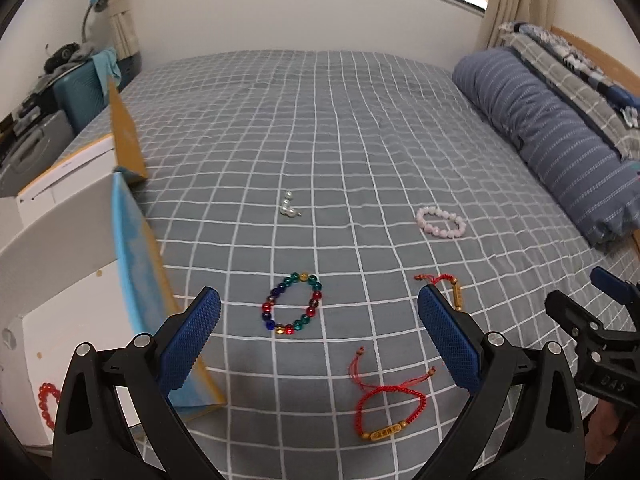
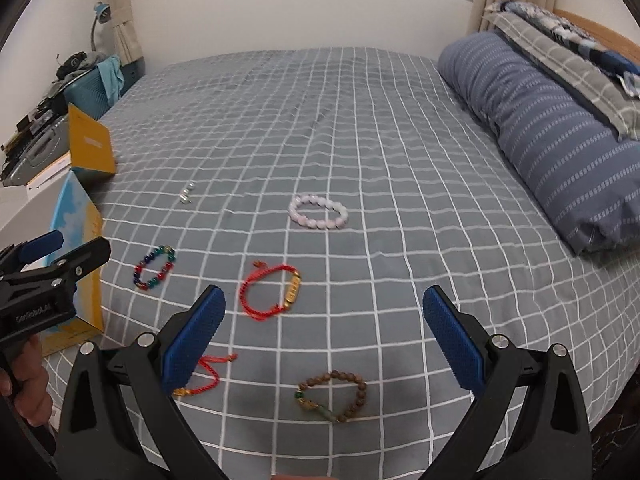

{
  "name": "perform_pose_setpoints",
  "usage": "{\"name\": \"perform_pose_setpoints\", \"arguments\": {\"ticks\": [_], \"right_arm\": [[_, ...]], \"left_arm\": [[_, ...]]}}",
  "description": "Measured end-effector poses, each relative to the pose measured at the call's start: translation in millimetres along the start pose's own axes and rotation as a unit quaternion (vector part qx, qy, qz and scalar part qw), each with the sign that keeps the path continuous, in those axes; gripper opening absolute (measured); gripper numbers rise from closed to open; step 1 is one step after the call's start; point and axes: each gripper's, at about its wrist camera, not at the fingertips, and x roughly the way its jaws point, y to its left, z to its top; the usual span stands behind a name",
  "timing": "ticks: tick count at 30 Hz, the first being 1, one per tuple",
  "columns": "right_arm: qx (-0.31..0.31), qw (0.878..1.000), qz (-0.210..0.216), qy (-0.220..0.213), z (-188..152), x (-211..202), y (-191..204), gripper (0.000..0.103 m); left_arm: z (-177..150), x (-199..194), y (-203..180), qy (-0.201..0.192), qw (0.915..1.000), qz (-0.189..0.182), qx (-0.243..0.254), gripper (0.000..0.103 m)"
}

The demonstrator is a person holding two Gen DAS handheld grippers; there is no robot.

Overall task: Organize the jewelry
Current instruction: 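Move both tools back over the remaining bracelets on the bed, then grasp the multicolour glass bracelet with the left tool while the right tool grasps the wooden bracelet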

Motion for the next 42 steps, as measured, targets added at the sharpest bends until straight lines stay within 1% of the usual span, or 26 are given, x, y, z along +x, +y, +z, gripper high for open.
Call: {"name": "perform_pose_setpoints", "arguments": {"ticks": [4, 8, 12, 15, 19, 22, 25, 30, 33, 34, 36, 37, 38, 39, 42], "right_arm": [[0.006, 1.0, 0.0, 0.015, -12, 11, -7, 0.095], [0.006, 0.999, 0.003, 0.04, -34, 24, -10, 0.095], [0.002, 0.998, 0.005, 0.059, -53, 35, -12, 0.095], [-0.009, 0.998, 0.006, 0.067, -62, 42, -10, 0.095], [-0.01, 0.996, 0.013, 0.084, -71, 50, -9, 0.095], [-0.017, 0.996, 0.018, 0.091, -76, 55, -7, 0.095], [-0.024, 0.994, 0.016, 0.103, -82, 62, -7, 0.095], [-0.01, 0.993, 0.025, 0.115, -86, 71, -12, 0.095], [-0.016, 0.993, 0.022, 0.119, -85, 76, -11, 0.094], [-0.017, 0.992, 0.022, 0.121, -84, 77, -11, 0.092], [-0.02, 0.991, 0.028, 0.126, -84, 80, -9, 0.092], [-0.021, 0.991, 0.028, 0.128, -84, 82, -9, 0.089], [-0.023, 0.991, 0.028, 0.132, -85, 84, -8, 0.086], [-0.026, 0.99, 0.028, 0.139, -86, 87, -6, 0.084], [-0.033, 0.989, 0.026, 0.145, -89, 90, -1, 0.078]], "left_arm": [[-5, 21, -4, 0.018, 0.9998, 0.0, 0.006, 0.097], [-10, 42, -2, 0.036, 0.9993, 0.006, 0.007, 0.097], [-15, 64, -1, 0.053, 0.9985, 0.002, 0.014, 0.097], [-15, 82, 2, 0.061, 0.998, 0.008, 0.016, 0.097], [-16, 102, 8, 0.079, 0.9967, 0.014, 0.014, 0.097], [-17, 113, 9, 0.085, 0.9963, 0.011, 0.013, 0.097], [-19, 125, 9, 0.093, 0.9955, 0.013, 0.017, 0.097], [-22, 144, 15, 0.109, 0.9938, 0.016, 0.012, 0.098], [-20, 146, 14, 0.106, 0.9941, 0.017, 0.013, 0.098], [-19, 147, 14, 0.106, 0.9942, 0.016, 0.014, 0.098], [-18, 148, 15, 0.105, 0.9943, 0.014, 0.013, 0.098], [-18, 149, 15, 0.105, 0.9943, 0.013, 0.012, 0.097], [-18, 150, 16, 0.105, 0.9943, 0.011, 0.012, 0.096], [-18, 151, 16, 0.105, 0.9943, 0.01, 0.014, 0.096], [-17, 150, 17, 0.104, 0.9943, 0.005, 0.018, 0.08]]}}
